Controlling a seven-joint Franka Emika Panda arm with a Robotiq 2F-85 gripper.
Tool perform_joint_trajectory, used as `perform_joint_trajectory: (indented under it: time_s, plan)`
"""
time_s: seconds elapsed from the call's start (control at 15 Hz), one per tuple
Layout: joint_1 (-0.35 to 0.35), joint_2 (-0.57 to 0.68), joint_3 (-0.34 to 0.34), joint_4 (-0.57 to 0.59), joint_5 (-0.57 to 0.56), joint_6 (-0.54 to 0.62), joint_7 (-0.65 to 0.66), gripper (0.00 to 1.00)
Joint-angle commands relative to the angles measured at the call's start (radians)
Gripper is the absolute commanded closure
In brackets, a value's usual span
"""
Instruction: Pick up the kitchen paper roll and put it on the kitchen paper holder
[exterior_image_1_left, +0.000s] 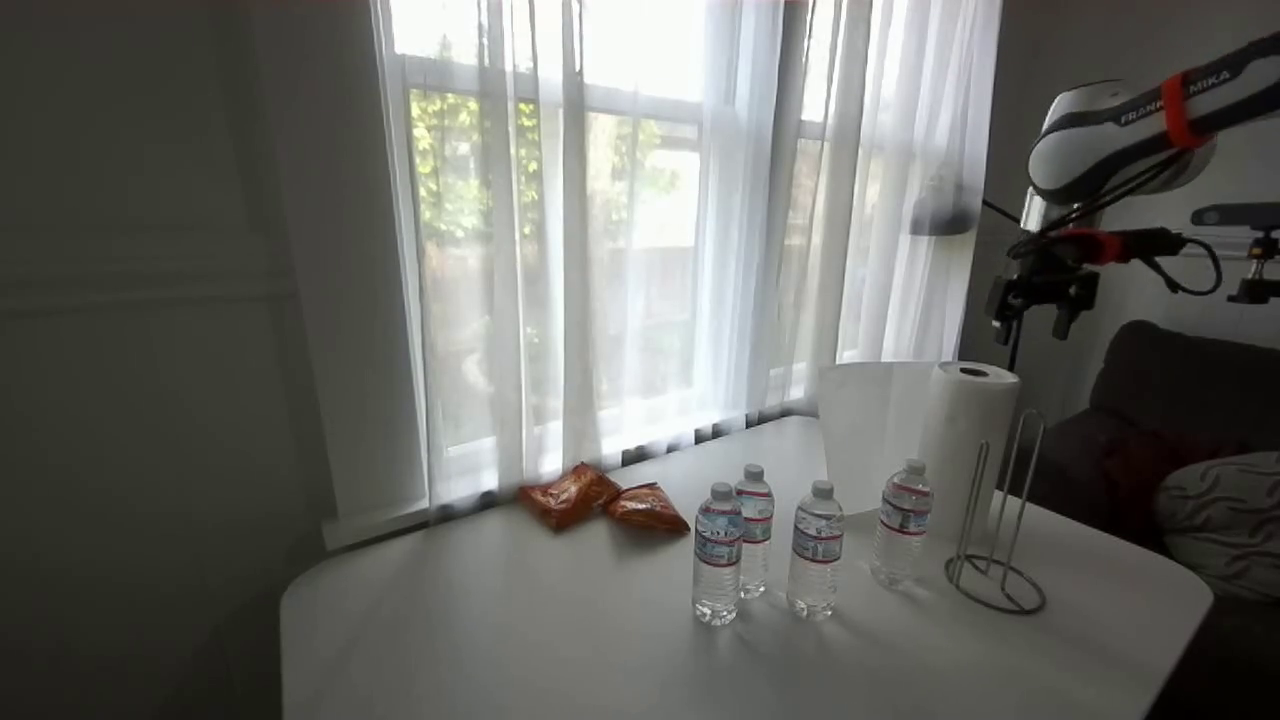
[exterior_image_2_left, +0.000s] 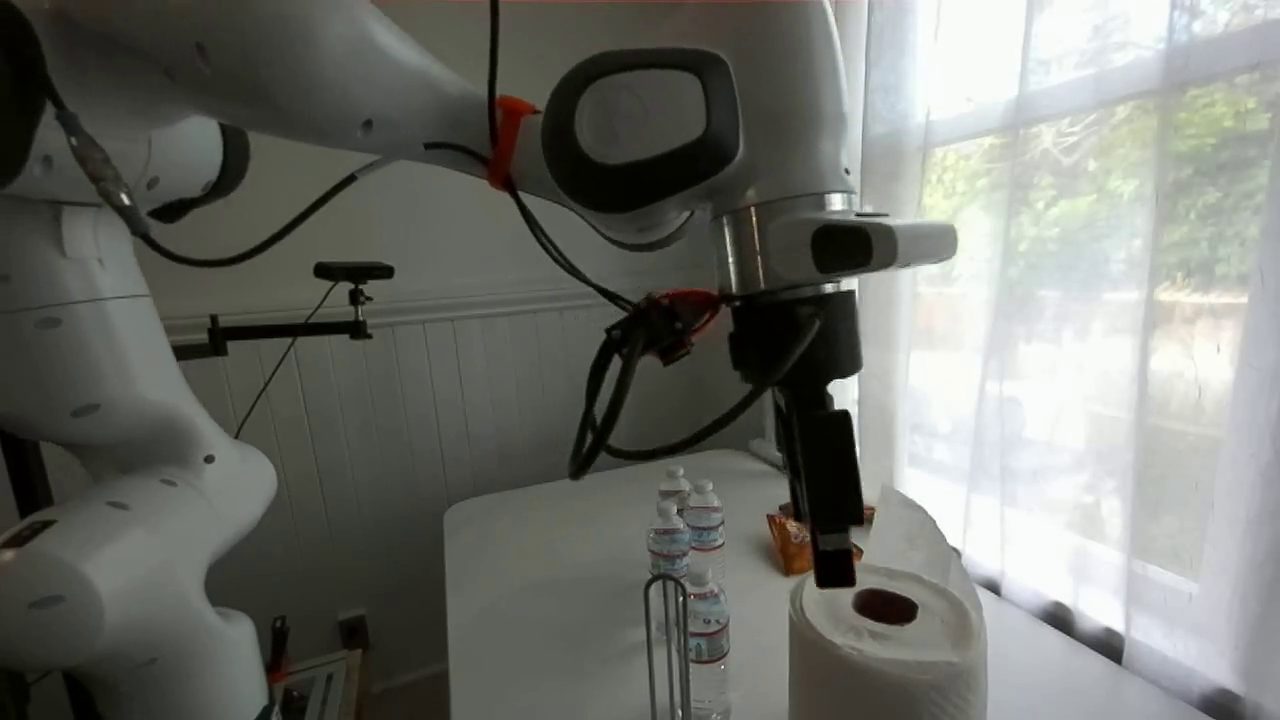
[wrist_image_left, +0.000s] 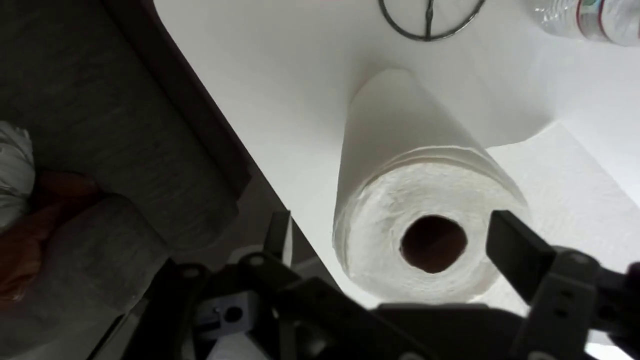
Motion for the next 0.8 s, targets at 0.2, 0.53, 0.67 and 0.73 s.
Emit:
perform_joint_trajectory:
  time_s: [0.2, 0.53, 0.67, 0.73]
  plan:
    - [-0.006, 0.098, -0.012, 0.041, 0.063, 0.051, 0.063, 0.0]
    - [-0.01, 0.131, -0.017, 0.043, 0.066, 0.084, 0.098, 0.0]
    - [-0.011, 0.137, -0.02, 0.045, 0.067, 0.087, 0.108, 0.0]
    - [-0.011, 0.141, -0.022, 0.046, 0.07, 0.088, 0.108, 0.0]
